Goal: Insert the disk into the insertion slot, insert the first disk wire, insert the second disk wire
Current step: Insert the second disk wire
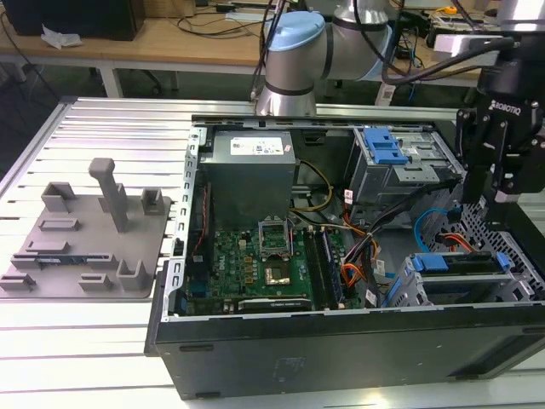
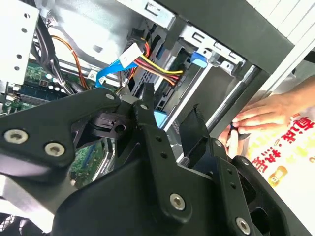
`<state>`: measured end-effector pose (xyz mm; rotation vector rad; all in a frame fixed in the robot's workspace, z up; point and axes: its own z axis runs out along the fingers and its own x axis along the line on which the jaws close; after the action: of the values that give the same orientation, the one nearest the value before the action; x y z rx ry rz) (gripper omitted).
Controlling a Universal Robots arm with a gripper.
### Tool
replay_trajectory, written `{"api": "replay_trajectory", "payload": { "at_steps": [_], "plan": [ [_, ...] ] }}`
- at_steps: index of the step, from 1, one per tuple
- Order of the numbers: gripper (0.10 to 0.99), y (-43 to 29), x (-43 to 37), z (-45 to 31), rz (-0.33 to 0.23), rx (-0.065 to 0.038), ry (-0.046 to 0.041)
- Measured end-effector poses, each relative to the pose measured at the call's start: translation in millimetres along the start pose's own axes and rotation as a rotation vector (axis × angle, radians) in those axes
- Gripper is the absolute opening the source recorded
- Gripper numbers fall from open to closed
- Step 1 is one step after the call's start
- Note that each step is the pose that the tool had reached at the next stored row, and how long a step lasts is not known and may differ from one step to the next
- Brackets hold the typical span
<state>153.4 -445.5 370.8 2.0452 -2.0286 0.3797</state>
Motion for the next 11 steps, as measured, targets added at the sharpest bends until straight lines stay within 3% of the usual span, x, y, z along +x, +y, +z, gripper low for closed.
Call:
{"api": "replay_trajectory", "payload": {
  "at_steps": [3, 5, 9, 11],
  "plan": [
    [0.482, 6.6, -2.3, 0.2, 0.002, 0.007, 0.0015],
    [0.482, 16.5, -2.9, 0.1, 0.001, 0.009, 0.0027],
    [0.482, 20.0, -2.0, 1.0, -0.016, 0.017, 0.0023],
    [0.467, 20.8, -1.8, 1.9, -0.042, 0.026, 0.0026]
  ]
}}
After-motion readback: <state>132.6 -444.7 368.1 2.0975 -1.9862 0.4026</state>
